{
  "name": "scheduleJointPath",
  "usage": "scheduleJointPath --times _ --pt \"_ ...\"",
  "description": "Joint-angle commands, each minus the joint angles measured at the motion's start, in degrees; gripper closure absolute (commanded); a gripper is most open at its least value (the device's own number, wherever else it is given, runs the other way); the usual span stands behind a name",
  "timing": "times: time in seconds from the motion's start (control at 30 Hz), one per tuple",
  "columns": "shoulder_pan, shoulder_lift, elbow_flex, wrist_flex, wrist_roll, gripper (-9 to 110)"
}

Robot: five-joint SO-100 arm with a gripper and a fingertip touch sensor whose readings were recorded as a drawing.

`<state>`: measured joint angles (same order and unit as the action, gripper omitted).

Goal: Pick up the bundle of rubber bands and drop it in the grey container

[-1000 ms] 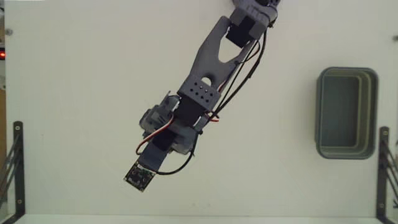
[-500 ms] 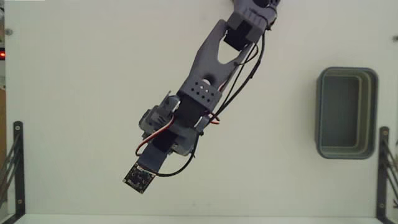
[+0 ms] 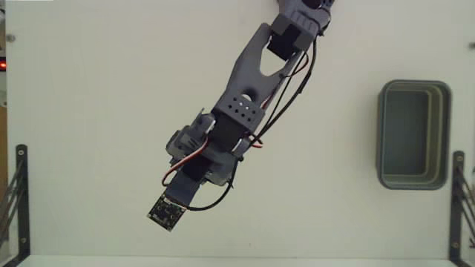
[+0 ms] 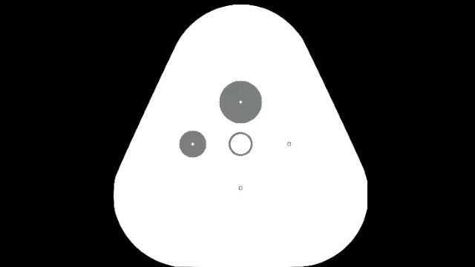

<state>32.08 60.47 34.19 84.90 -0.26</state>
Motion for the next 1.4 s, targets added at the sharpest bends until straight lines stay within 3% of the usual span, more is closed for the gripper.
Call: scheduleJointPath --times 0.0,0.57,1.37 --pt "-0.89 2.38 -2.22 0.38 0.26 64" --pt "-12.99 7.72 3.77 -0.25 0.26 64" --pt "-40.11 19.68 17.18 -1.67 0.26 64"
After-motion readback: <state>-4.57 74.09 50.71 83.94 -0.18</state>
